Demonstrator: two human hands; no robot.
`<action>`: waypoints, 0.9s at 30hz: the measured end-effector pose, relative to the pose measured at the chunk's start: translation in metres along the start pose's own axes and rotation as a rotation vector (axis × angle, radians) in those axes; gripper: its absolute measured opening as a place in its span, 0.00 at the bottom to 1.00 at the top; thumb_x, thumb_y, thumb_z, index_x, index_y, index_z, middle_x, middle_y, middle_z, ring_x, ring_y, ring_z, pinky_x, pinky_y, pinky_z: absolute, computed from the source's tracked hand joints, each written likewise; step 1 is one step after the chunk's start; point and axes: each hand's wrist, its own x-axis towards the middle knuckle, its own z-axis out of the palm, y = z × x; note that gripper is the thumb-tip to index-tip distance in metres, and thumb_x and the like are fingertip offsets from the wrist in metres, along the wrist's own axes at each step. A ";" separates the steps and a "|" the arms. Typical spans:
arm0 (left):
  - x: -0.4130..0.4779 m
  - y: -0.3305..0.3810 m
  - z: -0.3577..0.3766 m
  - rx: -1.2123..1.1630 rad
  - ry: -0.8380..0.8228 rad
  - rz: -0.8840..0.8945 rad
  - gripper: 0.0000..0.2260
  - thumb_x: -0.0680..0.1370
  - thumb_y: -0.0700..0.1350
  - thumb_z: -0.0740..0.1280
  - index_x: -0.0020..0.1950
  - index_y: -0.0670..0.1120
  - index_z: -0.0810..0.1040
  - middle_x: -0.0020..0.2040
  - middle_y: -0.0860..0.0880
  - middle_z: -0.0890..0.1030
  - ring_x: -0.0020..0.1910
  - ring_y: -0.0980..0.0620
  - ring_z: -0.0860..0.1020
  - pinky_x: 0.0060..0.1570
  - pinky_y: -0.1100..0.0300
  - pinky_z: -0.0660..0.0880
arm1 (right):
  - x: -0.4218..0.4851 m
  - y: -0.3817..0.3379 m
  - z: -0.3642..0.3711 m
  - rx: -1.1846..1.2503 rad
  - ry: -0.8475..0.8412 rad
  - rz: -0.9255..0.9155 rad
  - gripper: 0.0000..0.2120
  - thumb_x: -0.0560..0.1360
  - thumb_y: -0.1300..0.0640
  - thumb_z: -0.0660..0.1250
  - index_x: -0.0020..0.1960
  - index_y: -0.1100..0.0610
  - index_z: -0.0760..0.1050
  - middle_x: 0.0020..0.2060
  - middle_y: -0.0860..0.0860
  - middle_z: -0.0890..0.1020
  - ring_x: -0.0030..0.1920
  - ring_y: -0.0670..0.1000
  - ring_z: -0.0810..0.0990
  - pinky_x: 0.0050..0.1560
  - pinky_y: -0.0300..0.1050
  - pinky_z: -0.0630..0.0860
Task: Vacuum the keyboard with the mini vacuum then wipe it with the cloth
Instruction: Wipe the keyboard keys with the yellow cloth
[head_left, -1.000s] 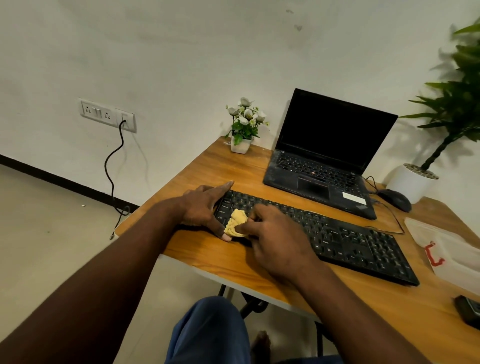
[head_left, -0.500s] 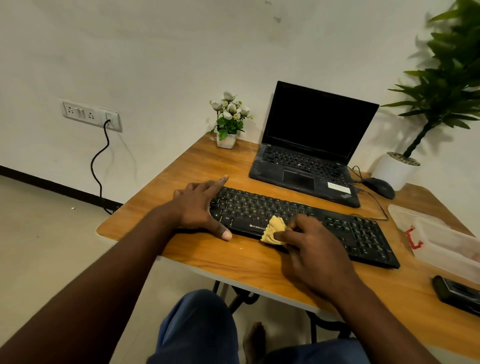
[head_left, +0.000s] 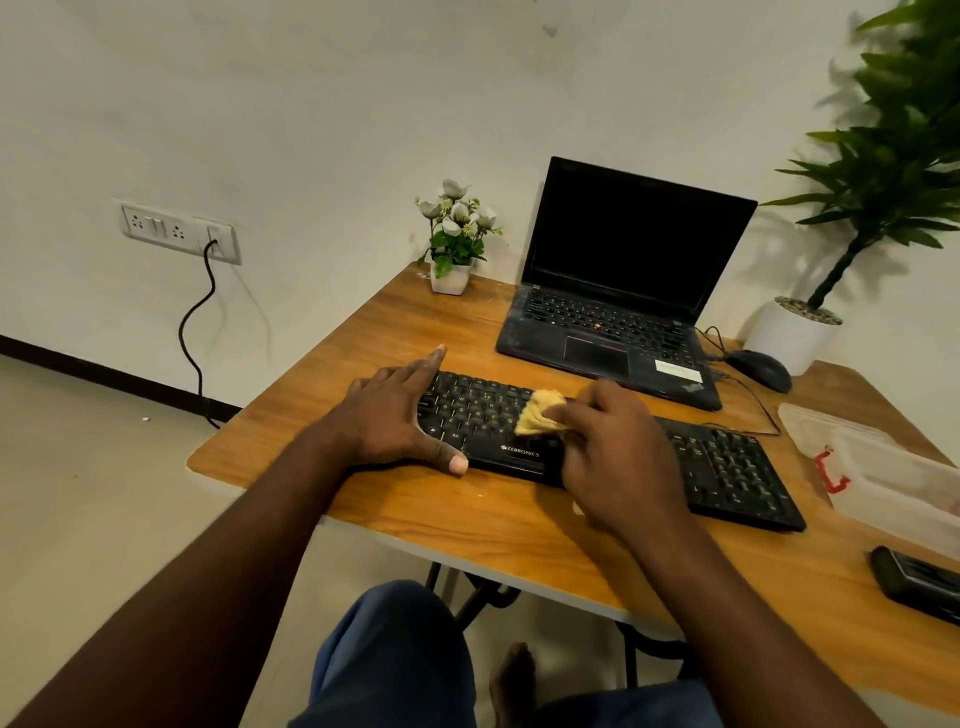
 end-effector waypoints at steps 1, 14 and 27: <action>0.000 0.000 0.001 0.012 0.006 0.002 0.69 0.52 0.85 0.64 0.83 0.61 0.35 0.85 0.50 0.51 0.82 0.44 0.53 0.77 0.38 0.52 | 0.017 -0.009 0.007 0.006 -0.017 -0.001 0.17 0.76 0.60 0.70 0.64 0.51 0.82 0.50 0.47 0.75 0.53 0.50 0.73 0.48 0.45 0.75; -0.003 0.006 0.001 0.051 0.049 -0.009 0.68 0.57 0.80 0.71 0.83 0.59 0.33 0.85 0.51 0.52 0.83 0.46 0.53 0.77 0.39 0.53 | 0.143 -0.047 0.068 0.050 -0.438 -0.083 0.20 0.80 0.62 0.62 0.68 0.48 0.80 0.61 0.53 0.78 0.62 0.58 0.77 0.60 0.55 0.78; 0.000 0.005 0.001 0.052 0.020 -0.039 0.65 0.57 0.82 0.70 0.83 0.62 0.37 0.85 0.52 0.51 0.82 0.45 0.52 0.77 0.38 0.53 | 0.094 0.073 0.010 -0.179 -0.483 -0.072 0.22 0.81 0.64 0.62 0.71 0.49 0.77 0.58 0.48 0.75 0.61 0.52 0.71 0.60 0.51 0.74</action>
